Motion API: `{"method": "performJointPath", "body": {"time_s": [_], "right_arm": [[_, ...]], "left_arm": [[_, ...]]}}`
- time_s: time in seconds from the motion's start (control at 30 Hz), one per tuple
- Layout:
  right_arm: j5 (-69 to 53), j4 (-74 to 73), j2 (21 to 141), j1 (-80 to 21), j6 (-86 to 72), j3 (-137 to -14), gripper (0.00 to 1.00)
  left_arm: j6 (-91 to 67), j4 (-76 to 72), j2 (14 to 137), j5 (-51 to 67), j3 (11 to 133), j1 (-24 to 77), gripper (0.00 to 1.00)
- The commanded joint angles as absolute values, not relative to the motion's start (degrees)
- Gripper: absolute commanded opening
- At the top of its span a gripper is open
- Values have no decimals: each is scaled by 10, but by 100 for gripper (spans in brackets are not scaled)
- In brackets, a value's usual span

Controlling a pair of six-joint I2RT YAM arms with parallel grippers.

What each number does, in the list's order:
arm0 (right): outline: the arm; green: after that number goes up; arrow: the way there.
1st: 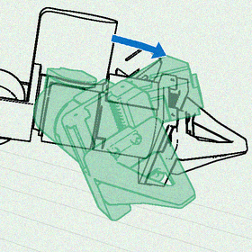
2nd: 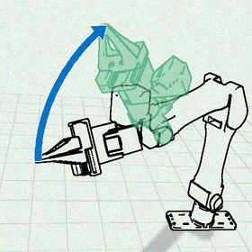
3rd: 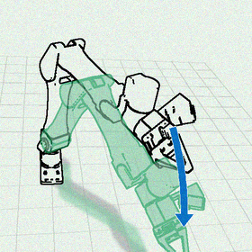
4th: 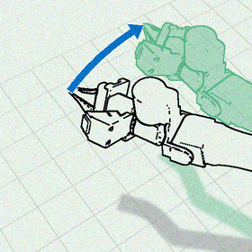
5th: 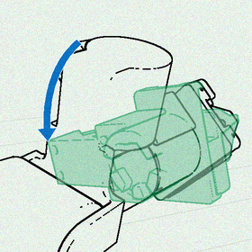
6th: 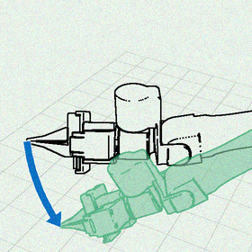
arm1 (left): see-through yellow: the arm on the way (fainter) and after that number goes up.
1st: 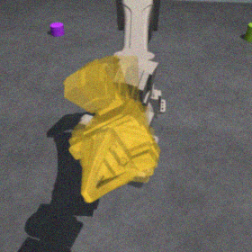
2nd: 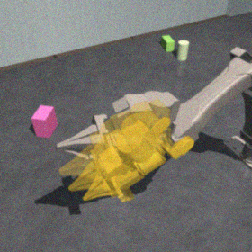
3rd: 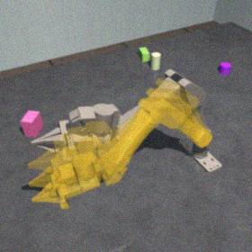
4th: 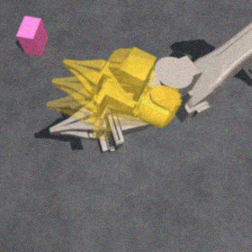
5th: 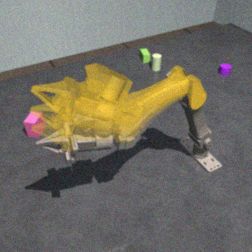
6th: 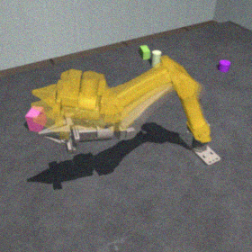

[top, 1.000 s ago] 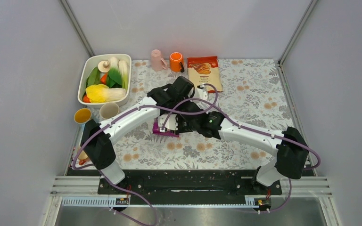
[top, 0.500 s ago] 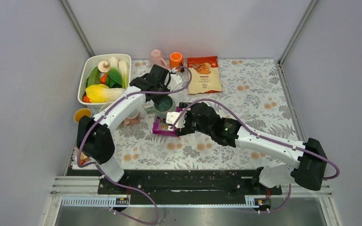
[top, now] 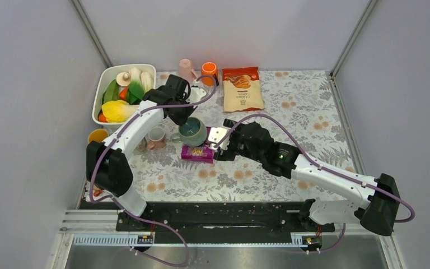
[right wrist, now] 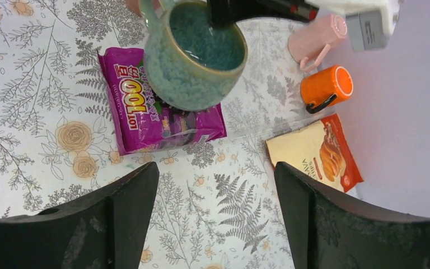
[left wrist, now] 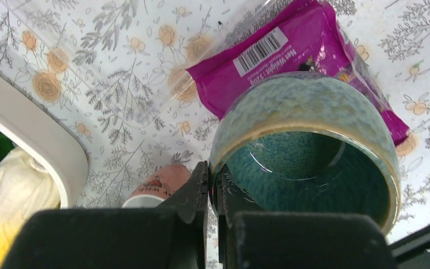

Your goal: Turn the mug right side up

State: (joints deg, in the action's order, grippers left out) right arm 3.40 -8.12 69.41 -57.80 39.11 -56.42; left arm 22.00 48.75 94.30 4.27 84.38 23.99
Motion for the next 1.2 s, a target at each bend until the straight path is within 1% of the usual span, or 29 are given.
{"method": "performJointPath", "body": {"time_s": [0.0, 0.13, 0.3, 0.5, 0.63, 0.73, 0.93, 1.0, 1.17], "right_arm": [[9, -50, 671, -557, 326, -550, 85], [14, -50, 669, -550, 318, -543, 85], [13, -37, 676, -546, 313, -543, 85], [10, -32, 671, -547, 310, -534, 85], [7, -32, 671, -546, 310, -535, 85], [2, -30, 673, -546, 309, -535, 85], [2, -27, 671, -546, 308, -531, 85], [2, -21, 672, -544, 309, -529, 85], [-10, -18, 681, -538, 304, -528, 85]], "left_arm": [[213, 496, 855, 92, 851, 220, 0], [235, 552, 799, 85, 821, 199, 0], [258, 590, 714, 45, 728, 183, 0], [288, 596, 641, 3, 618, 75, 0], [319, 564, 596, -28, 553, 3, 0], [348, 526, 586, -48, 512, -59, 0], [416, 460, 597, -20, 470, -194, 0], [428, 449, 592, -3, 455, -211, 0], [451, 362, 593, -18, 404, -223, 0]]}}
